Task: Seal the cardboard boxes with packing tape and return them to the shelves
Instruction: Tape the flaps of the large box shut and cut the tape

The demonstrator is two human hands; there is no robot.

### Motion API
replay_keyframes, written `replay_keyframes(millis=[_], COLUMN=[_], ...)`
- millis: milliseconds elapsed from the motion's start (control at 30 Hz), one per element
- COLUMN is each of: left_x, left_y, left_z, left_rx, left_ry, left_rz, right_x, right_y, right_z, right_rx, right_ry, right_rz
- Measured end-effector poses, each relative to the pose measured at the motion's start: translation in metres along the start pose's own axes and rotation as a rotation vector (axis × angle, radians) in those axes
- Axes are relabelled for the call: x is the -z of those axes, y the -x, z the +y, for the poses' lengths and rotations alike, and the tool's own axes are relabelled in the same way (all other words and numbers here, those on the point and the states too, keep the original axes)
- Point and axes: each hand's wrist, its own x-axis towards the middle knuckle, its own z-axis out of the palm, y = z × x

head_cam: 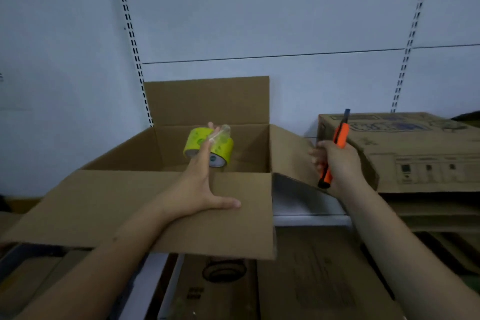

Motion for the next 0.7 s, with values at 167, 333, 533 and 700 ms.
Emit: replay_keyframes(millis=[167,333,533,700], left_x=[-0.008,-0.013,-0.010,-0.006], left_y=[0.000,-0.004,-0.004,-0.005], left_z=[-0.004,-0.002,-0.006,-0.014], left_rx=[0.000,0.007,0.086,0.277], left_ry=[-0.011,-0.008,0.044,0.246], left_rz=[0.026,0.064,0.156,0.379], right_x=[0.040,0.022,-0.013,-0.046], right_y=[0.071,0.072,0.071,0.060], right_z=[0.057,0.042,0.007,0.010], right_rx=[-0.125,0.144,0.357,0.348], right_ry=[0.016,-0.120,0.051,0.395], right_rz=[0.017,0.056,-0.244,-0.419])
